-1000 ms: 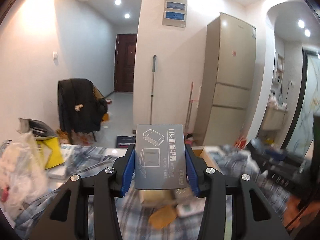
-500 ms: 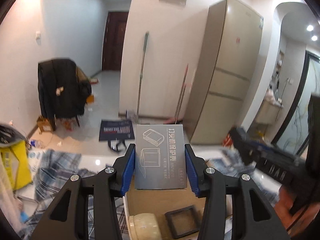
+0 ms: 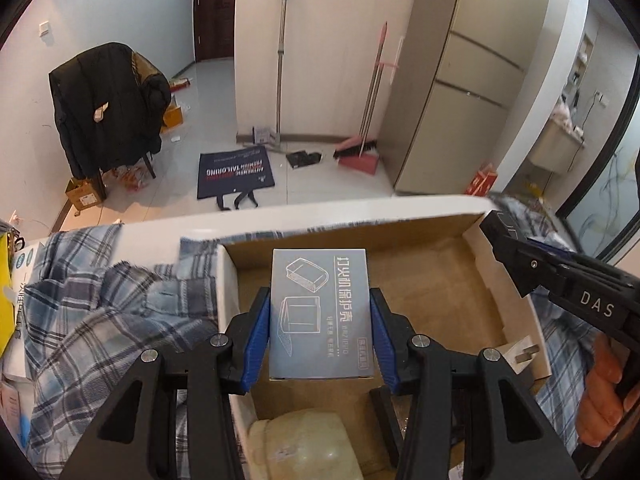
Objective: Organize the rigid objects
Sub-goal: 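Lower the grey box into the cardboard box with left gripper while right gripper lowers the case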
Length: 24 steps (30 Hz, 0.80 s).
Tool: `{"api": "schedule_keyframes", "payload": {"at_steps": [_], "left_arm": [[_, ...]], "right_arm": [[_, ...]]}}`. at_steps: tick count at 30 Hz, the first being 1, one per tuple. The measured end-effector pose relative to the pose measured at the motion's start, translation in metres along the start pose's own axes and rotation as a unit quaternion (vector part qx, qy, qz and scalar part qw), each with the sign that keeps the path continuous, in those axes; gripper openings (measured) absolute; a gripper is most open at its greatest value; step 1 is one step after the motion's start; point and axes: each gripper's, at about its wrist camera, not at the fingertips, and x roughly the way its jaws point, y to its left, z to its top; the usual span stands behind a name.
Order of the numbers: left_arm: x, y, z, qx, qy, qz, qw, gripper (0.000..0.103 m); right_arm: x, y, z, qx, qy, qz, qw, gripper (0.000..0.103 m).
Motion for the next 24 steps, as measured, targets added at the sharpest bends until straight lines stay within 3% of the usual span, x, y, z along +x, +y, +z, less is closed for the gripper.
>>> {"api": "schedule_keyframes", "payload": {"at_steps": [5,11,24], "left_arm": [[0.015,-0.007,-0.005,0.002,0.023,0.017,0.9996,0.049],[0.017,-0.011,-0.005,0.01,0.025,0.039,0.9989,0.049],[0.02,-0.004,-0.002,-0.006,0.037,0.046,0.9982,0.053]], "right_arm": [[0.012,0.001,-0.004,-0.012,0.021,-0.009,1.0,0.032],[0.025,-0.001,-0.009,-0.013,0.041,-0.016,0.999,0.032],[0.032,-0.007,-0.01,0.011,0.056,-0.009,0.998,0.032]]}}
